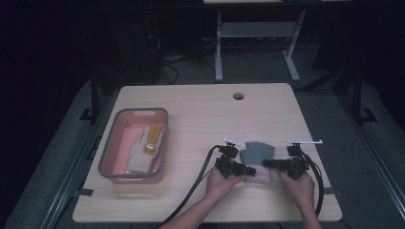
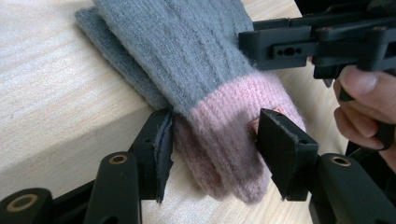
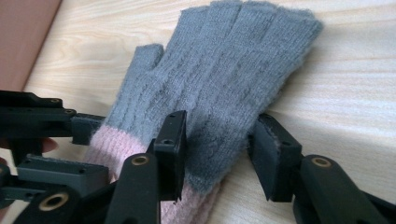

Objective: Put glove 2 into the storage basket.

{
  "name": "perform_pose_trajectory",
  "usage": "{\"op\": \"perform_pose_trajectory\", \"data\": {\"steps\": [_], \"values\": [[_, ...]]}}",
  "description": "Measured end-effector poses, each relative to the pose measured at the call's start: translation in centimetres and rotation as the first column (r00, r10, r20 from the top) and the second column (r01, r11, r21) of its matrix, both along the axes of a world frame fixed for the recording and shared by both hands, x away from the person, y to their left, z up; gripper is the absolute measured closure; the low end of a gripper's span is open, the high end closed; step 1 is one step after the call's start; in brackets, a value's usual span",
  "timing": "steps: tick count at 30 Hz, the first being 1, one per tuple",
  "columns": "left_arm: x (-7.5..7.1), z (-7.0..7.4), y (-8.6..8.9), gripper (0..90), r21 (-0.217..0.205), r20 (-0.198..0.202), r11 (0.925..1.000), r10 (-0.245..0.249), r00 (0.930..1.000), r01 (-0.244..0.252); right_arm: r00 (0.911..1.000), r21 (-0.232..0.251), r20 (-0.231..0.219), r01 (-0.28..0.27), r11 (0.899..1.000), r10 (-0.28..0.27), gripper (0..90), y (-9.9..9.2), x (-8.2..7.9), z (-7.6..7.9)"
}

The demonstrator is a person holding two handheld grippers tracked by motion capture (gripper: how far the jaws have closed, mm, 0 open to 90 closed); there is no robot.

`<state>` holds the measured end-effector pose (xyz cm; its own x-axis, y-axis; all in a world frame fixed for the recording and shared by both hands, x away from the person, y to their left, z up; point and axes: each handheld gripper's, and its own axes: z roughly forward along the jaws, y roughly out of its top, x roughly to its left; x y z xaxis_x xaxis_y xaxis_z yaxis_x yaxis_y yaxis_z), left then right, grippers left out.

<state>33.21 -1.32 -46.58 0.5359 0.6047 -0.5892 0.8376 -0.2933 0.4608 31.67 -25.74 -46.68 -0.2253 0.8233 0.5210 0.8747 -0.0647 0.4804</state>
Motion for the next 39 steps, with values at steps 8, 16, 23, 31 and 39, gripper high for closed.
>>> {"op": "perform_pose_trajectory", "data": {"steps": [8,16,23,31,39], "values": [[0.7,-0.7,0.3,56.4,-0.069,-0.086,0.9960,0.050,0.9950,-0.056,0.9997,0.094,-0.023,0.007,0.996,-0.005,71.7,-0.2,0.0,-0.8],[0.9,-0.8,0.8,65.8,-0.105,-0.102,0.9927,0.048,0.9936,-0.059,0.9997,0.144,-0.026,0.000,0.990,0.004,77.0,-0.6,-0.3,-0.8],[0.6,-0.3,1.6,67.5,-0.101,-0.077,0.9935,0.045,0.9961,-0.052,0.9992,0.127,-0.005,-0.038,0.991,0.039,77.6,0.0,-0.7,-0.1],[0.2,0.0,3.7,68.2,-0.123,-0.059,0.9911,0.043,0.9973,-0.050,0.9963,0.101,0.034,-0.082,0.991,0.079,77.7,2.0,-1.1,0.9],[-0.4,0.6,5.7,68.2,-0.118,-0.027,0.9916,0.050,0.9984,-0.053,0.9913,0.088,0.057,-0.124,0.988,0.119,77.8,3.9,-1.2,1.3]]}}
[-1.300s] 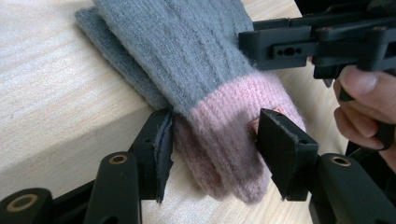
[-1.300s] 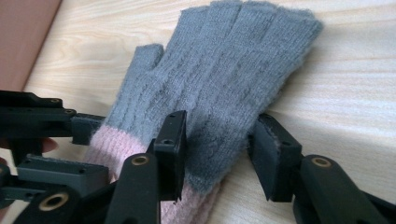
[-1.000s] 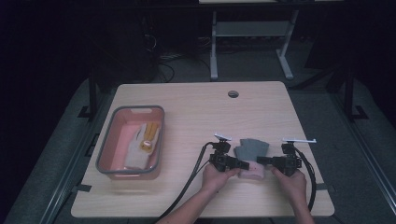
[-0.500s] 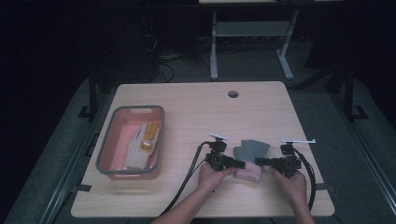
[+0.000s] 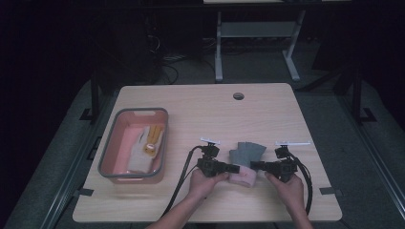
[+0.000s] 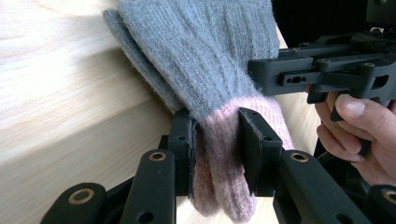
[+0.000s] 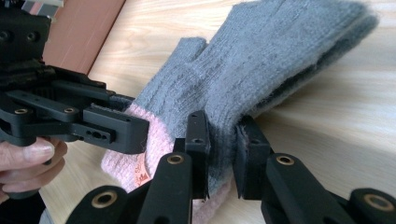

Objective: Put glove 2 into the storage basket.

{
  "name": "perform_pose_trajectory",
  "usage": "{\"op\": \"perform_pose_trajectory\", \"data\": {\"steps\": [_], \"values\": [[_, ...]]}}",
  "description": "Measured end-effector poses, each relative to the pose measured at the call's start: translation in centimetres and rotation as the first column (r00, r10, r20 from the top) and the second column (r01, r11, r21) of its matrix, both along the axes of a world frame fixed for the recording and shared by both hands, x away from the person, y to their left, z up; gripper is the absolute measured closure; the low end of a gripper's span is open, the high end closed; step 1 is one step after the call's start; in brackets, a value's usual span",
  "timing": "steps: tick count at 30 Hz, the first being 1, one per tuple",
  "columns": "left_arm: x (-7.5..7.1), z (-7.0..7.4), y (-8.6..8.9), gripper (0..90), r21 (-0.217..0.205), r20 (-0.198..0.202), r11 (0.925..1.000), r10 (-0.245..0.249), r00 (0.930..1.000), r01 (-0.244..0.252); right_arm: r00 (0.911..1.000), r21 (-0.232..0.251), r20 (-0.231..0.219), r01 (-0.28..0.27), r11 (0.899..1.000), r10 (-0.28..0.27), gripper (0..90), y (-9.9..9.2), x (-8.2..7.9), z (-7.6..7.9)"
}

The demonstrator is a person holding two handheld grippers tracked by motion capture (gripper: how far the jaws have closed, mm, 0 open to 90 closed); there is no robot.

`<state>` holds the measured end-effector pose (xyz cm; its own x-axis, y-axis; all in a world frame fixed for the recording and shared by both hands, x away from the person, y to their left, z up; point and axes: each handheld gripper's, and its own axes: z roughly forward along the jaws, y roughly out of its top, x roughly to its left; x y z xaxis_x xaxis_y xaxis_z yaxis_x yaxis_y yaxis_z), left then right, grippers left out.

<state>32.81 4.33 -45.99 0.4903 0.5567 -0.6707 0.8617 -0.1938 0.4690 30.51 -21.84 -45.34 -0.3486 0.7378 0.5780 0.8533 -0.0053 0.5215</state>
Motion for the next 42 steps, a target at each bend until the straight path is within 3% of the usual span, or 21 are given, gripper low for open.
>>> {"op": "perform_pose_trajectory", "data": {"steps": [6,21,42], "values": [[0.1,0.7,1.1,68.5,-0.004,0.017,1.0000,0.005,0.9998,-0.005,0.9995,-0.008,0.026,-0.019,1.000,0.019,77.7,1.1,0.2,0.6],[0.4,2.9,3.7,68.8,0.015,0.062,0.9998,0.014,0.9980,-0.015,0.9975,0.034,0.050,-0.052,0.998,0.050,77.9,3.3,1.0,2.0],[1.5,5.8,8.1,69.0,-0.005,0.105,0.9976,0.070,0.9920,-0.069,0.9910,0.056,0.076,-0.114,0.992,0.110,77.9,7.0,3.9,5.0]]}}
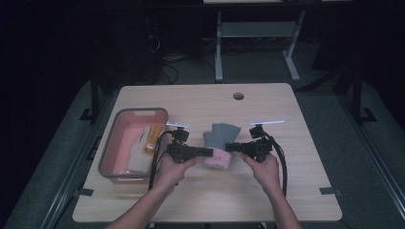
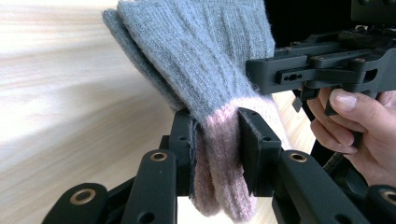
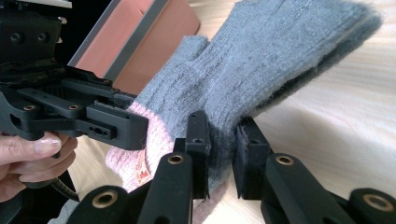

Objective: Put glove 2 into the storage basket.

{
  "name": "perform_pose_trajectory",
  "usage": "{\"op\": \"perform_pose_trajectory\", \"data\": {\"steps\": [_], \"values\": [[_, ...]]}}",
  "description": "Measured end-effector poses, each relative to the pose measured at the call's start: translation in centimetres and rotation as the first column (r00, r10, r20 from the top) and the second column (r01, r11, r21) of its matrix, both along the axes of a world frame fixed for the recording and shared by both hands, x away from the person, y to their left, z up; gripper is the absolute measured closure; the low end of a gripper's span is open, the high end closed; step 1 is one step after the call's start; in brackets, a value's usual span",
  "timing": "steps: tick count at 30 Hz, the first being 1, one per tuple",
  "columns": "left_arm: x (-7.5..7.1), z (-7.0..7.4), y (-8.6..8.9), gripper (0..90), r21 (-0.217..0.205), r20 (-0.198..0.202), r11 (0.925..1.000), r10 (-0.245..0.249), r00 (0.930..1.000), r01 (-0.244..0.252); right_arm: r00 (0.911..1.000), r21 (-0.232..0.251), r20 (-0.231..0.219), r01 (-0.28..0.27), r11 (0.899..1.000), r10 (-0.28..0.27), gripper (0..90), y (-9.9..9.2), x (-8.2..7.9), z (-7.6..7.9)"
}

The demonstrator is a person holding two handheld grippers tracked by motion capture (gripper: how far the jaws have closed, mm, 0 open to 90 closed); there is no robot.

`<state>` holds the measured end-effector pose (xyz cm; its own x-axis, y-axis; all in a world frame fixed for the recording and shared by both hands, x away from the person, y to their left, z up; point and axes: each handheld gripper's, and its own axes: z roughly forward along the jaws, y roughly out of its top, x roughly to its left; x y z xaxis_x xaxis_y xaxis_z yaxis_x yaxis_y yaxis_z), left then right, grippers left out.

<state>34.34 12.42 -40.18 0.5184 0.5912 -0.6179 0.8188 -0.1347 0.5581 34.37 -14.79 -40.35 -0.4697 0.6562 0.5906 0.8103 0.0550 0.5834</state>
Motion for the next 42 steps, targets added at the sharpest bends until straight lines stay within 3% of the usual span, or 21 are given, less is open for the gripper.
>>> {"op": "perform_pose_trajectory", "data": {"steps": [23,31,42], "values": [[0.9,2.1,4.3,69.0,-0.020,0.030,0.9989,0.043,0.9986,-0.042,0.9978,-0.001,0.014,-0.065,0.998,0.065,78.0,4.0,2.6,2.6],[0.8,3.0,5.5,69.0,-0.018,0.044,0.9986,0.050,0.9978,-0.049,0.9959,0.012,0.012,-0.089,0.996,0.089,77.9,5.3,3.1,3.3],[0.6,3.7,7.4,69.0,-0.026,0.066,0.9974,0.069,0.9954,-0.067,0.9911,-0.005,0.035,-0.128,0.992,0.128,77.9,7.1,3.6,4.6]]}}
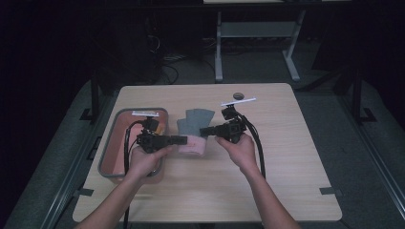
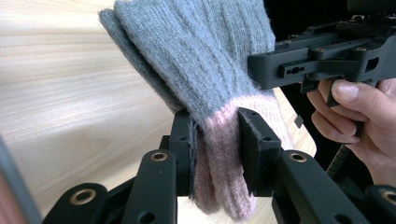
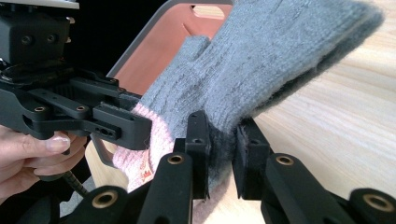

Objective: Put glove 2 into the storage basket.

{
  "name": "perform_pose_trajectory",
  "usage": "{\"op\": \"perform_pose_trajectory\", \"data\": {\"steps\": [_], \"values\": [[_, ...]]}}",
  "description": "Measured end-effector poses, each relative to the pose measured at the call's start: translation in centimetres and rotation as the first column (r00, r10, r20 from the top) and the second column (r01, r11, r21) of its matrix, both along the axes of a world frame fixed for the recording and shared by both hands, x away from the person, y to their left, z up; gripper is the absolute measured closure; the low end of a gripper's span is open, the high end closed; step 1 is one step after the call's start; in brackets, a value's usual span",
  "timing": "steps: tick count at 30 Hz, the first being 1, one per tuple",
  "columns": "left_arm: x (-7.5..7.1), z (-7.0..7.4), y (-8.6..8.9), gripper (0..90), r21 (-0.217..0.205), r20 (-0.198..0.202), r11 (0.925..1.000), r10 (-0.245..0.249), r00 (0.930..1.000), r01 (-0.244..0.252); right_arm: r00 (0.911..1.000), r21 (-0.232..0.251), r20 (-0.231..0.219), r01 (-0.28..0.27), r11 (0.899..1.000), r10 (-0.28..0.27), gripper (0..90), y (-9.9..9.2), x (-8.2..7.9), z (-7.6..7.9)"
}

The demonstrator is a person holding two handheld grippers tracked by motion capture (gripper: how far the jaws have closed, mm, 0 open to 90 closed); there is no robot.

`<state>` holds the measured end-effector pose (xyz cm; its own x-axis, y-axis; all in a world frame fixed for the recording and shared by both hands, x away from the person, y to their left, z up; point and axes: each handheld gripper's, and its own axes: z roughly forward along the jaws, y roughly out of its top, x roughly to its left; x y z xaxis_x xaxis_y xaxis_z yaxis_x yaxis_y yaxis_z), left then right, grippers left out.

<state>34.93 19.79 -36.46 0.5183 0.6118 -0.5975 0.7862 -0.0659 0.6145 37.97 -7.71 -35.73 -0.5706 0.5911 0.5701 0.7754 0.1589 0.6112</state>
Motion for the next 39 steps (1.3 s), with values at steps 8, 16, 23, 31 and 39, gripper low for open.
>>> {"op": "perform_pose_trajectory", "data": {"steps": [8,16,23,31,39], "values": [[-0.1,0.4,1.3,68.9,-0.005,0.008,0.9999,0.011,0.9999,-0.011,0.9997,0.011,0.006,-0.023,1.000,0.023,78.0,1.2,0.5,0.3],[0.0,1.1,2.3,69.0,0.001,0.012,0.9998,0.021,0.9997,-0.021,0.9988,0.011,0.019,-0.045,0.999,0.044,77.9,2.2,1.0,0.9],[0.0,1.6,3.4,69.0,0.004,0.020,0.9996,0.029,0.9994,-0.029,0.9976,0.005,0.035,-0.059,0.998,0.059,77.9,3.3,1.3,1.5],[-0.2,2.1,4.6,69.1,0.004,0.026,0.9988,0.050,0.9984,-0.050,0.9956,-0.003,0.044,-0.083,0.997,0.083,77.9,4.8,1.8,2.0],[-0.3,2.6,5.8,69.1,0.007,0.031,0.9976,0.068,0.9972,-0.069,0.9943,0.001,0.038,-0.100,0.995,0.100,77.9,6.1,2.2,2.5]]}}
